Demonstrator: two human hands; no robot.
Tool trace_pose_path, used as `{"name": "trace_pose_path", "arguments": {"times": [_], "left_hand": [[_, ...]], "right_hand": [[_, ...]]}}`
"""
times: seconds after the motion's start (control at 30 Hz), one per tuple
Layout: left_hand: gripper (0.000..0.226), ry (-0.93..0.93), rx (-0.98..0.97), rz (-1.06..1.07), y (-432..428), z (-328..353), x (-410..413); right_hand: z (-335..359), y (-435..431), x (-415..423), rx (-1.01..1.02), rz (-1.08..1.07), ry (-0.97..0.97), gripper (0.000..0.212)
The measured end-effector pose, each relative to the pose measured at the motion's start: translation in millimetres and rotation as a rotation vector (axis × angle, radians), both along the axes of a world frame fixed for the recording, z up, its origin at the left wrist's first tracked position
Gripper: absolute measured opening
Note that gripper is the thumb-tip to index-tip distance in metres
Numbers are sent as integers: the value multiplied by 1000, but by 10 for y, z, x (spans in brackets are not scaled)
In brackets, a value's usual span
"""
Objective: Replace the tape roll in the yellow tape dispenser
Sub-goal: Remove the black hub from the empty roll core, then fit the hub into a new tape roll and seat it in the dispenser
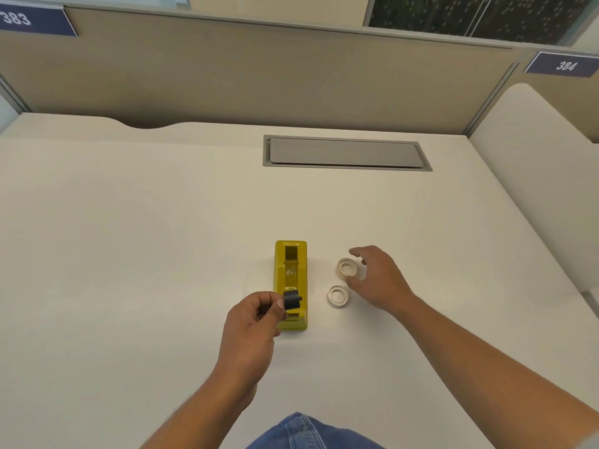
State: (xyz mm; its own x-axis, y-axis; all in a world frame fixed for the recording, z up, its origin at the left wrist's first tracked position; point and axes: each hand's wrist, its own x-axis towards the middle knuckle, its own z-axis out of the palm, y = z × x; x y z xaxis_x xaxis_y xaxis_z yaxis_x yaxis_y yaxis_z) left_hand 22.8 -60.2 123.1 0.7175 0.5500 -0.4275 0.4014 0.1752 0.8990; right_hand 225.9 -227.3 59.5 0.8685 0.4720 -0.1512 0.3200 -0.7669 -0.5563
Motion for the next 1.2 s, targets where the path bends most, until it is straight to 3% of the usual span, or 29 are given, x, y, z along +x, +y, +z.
{"name": "trace_pose_path", "arguments": {"times": [0.33, 0.6, 1.0, 1.2], "left_hand": [[17, 18, 14, 10, 12, 7, -19], [17, 10, 19, 30, 24, 16, -47], [16, -1, 15, 53, 53, 88, -40], [17, -38, 0, 50, 63, 144, -62]], "right_hand": [[-42, 95, 77, -118, 89, 16, 61], [-83, 100, 80, -62, 83, 4, 54], [202, 139, -71, 293, -29, -39, 48], [502, 237, -504, 599, -83, 131, 39]]}}
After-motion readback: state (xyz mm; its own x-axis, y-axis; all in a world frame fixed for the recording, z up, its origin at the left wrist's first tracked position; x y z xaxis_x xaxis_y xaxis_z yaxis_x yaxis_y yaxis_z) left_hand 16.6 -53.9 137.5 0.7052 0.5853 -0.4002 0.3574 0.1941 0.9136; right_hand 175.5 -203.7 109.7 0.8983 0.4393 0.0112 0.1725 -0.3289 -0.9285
